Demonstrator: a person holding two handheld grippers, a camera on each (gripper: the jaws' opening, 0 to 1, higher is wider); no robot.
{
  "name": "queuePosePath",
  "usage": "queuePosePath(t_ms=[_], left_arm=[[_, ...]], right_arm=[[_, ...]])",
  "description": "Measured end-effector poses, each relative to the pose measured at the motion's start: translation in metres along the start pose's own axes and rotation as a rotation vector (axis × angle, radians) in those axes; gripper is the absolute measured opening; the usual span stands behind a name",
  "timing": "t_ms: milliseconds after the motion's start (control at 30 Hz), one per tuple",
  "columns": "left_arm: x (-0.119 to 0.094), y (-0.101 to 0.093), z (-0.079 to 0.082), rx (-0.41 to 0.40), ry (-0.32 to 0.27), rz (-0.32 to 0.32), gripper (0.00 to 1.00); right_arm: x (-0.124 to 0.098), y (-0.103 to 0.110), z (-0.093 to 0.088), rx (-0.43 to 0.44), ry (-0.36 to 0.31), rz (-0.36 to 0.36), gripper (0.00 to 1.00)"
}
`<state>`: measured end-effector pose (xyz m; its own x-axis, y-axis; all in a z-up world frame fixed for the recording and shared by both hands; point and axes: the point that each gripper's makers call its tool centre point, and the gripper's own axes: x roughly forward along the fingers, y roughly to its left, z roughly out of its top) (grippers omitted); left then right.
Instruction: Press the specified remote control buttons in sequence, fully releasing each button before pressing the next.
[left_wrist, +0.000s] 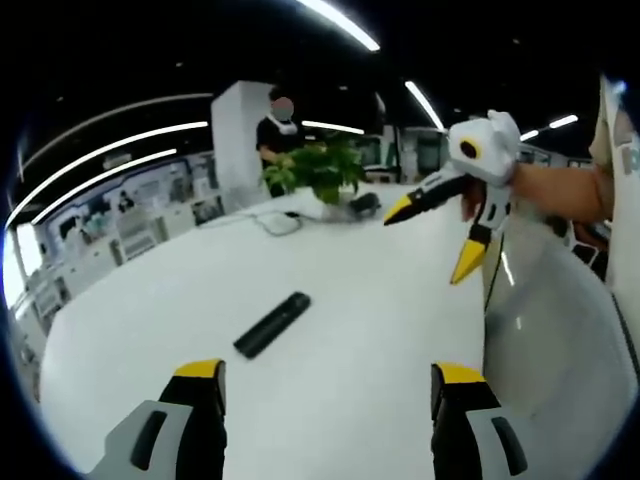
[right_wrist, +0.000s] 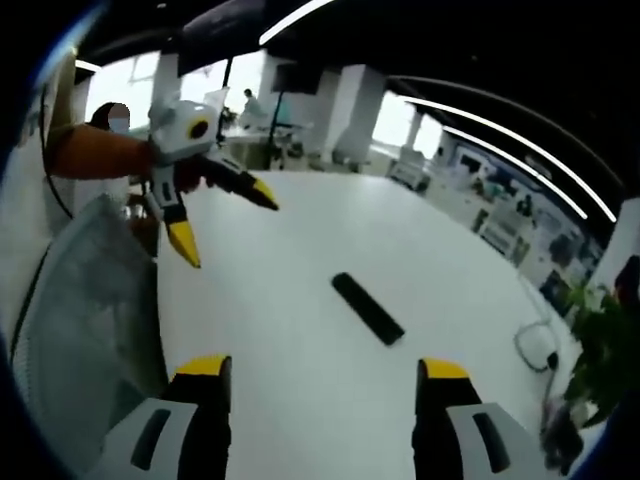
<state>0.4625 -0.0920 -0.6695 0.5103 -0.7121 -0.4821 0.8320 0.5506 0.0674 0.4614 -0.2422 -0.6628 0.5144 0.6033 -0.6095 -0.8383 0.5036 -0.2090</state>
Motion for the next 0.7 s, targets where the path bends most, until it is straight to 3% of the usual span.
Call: queuePosePath(t_ms=[700], left_arm=[[0.017, 0.021, 0.000, 0.035, 0.032, -0.013, 0.86]], right_arm=[[0.015, -0.028, 0.008, -0.019, 0.009, 0.017, 0.73]])
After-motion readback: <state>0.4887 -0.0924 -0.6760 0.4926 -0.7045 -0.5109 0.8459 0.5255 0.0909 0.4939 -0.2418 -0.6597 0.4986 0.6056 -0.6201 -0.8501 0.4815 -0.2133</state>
